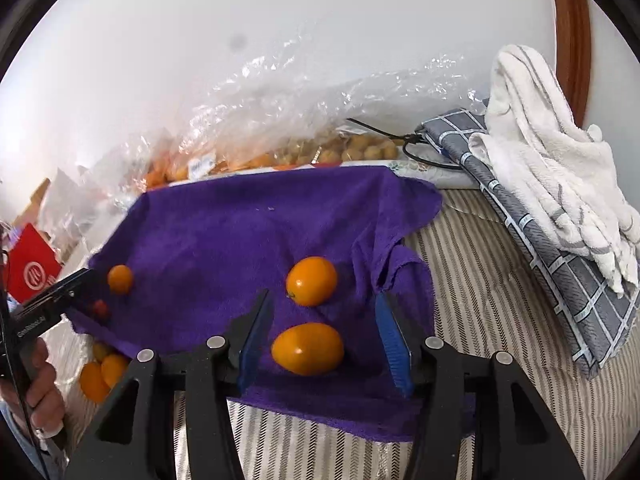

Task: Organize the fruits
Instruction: 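Carry both fruits onto the purple towel and open both grippers, then grasp a round orange on the bed with the right gripper and lift it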

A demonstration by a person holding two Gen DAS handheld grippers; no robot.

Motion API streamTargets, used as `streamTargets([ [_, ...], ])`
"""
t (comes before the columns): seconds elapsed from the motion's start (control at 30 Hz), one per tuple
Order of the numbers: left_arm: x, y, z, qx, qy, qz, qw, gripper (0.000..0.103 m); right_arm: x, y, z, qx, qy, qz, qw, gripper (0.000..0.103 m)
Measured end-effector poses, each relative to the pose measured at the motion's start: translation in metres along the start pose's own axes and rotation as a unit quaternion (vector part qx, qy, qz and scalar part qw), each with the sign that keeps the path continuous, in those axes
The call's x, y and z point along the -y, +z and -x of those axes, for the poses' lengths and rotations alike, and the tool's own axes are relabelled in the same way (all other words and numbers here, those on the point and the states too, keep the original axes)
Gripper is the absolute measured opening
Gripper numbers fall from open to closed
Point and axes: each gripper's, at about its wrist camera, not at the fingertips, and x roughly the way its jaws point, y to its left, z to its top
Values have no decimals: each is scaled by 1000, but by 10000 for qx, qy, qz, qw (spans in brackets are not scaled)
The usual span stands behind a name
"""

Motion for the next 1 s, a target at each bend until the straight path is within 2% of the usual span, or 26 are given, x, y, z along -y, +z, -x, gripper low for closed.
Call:
streamTargets([
  [0.07, -3, -2, 2, -8, -45, 36, 10000, 51, -2, -2, 2, 7, 123, 100, 9999, 52],
  [0.2, -8, -4, 8, -15, 22, 40, 10000, 51, -15, -3, 11, 341, -436, 451, 9974, 52],
  [0.23, -8, -5, 10, -9, 41, 20, 10000, 51, -16, -3, 16, 346, -414, 423, 9976, 52],
  [0.33, -4, -11, 21, 80, 504, -191, 9985, 51, -20, -6, 28, 104, -133, 231, 9996, 52],
  [0.47, -14, -25, 40, -11, 422, -218, 9989, 51, -31, -24, 47, -103, -39, 184, 9998, 52],
  [0.57, -27, -37, 56, -16, 364, -91, 9993, 51, -51, -43, 65, -54, -11, 321, 9995, 59],
  [0.73, -43, -54, 81, 99, 588, -44, 9982, 51, -87, -70, 83, -44, 196, 638, 9978, 63],
  [1.0, -85, -68, 105, 196, 472, 768, 9957, 51, -131, -106, 82, -235, 291, 1141, 9928, 63],
])
